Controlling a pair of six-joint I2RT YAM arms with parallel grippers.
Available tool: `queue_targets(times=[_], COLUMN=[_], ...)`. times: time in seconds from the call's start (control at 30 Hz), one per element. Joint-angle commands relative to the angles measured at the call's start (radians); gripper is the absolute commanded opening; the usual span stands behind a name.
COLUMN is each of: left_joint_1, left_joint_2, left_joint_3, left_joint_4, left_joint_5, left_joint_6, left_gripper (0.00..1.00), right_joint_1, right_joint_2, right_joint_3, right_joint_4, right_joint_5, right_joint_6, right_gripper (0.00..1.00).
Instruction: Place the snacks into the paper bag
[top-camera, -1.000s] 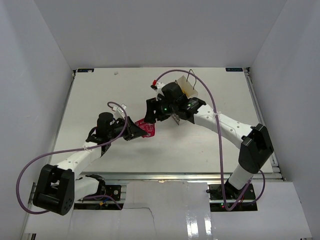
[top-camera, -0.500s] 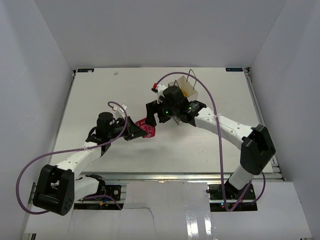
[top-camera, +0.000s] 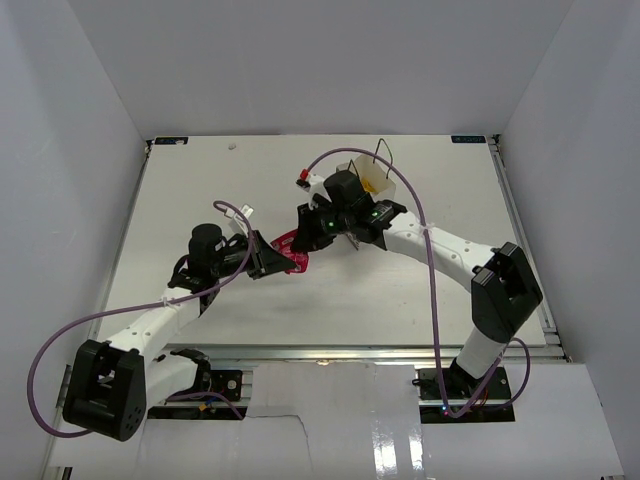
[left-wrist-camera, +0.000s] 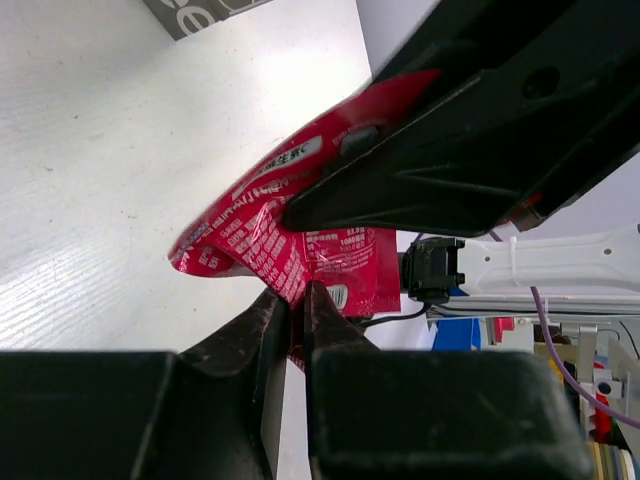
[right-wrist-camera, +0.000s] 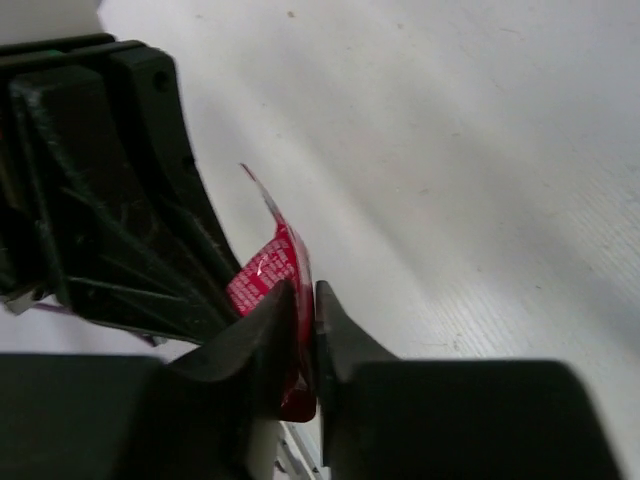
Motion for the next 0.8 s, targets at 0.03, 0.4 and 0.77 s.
queue_targets(times=[0.03, 0.4, 0.77], left_joint_1=[-0.006, -0.006, -0.006], left_joint_2=[-0.013, -0.115, -0.248], left_joint_3=[0.033, 0.114, 0.224], left_joint_4=[0.067, 0.065, -0.309], left_joint_5=[0.048, 0.058, -0.170], left_joint_6=[-0.006, 0.093, 0.322], left_gripper=[0.32, 0.72, 0.85], right_joint_1=[-0.044, -0.166, -0.403], right_joint_2=[-0.015, -0.066, -0.153], right_joint_3=[0.041, 0.164, 0.434], right_joint_4=[0.065, 0.045, -0.074], right_joint_5=[-0.146, -0.535, -0.413], right_joint_6=[-0.008, -0.330, -0.630], right_gripper=[0.08, 0.08, 0.08])
